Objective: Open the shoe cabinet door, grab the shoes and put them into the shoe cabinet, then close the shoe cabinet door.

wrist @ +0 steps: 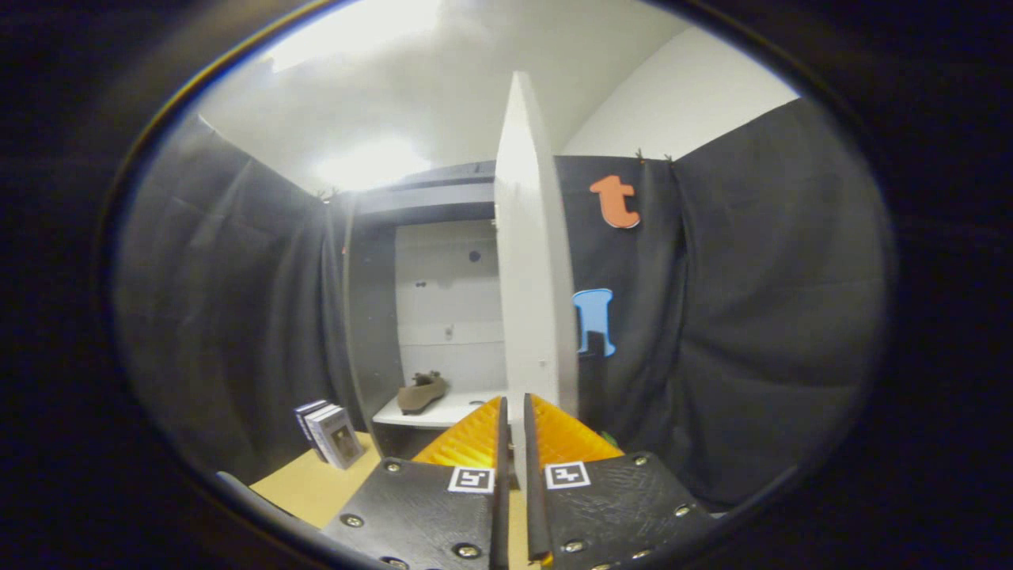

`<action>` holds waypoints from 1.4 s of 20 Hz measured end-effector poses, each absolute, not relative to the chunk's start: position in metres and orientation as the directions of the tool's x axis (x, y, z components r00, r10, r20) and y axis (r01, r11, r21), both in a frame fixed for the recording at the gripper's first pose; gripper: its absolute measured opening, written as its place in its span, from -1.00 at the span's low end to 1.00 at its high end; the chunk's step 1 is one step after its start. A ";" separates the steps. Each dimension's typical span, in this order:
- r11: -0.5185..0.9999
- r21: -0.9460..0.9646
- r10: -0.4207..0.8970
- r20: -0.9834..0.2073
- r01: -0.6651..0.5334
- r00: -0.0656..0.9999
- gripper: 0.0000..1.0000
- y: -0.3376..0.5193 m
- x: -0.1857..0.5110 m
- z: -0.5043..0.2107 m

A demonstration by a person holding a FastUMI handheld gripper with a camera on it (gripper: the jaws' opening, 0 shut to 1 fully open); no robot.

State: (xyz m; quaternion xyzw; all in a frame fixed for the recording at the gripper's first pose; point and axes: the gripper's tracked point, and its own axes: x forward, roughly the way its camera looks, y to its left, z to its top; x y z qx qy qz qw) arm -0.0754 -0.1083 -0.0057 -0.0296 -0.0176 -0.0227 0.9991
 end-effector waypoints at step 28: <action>0.980 -0.005 0.144 -0.671 -0.199 0.727 -0.50 0.048 0.021 -0.528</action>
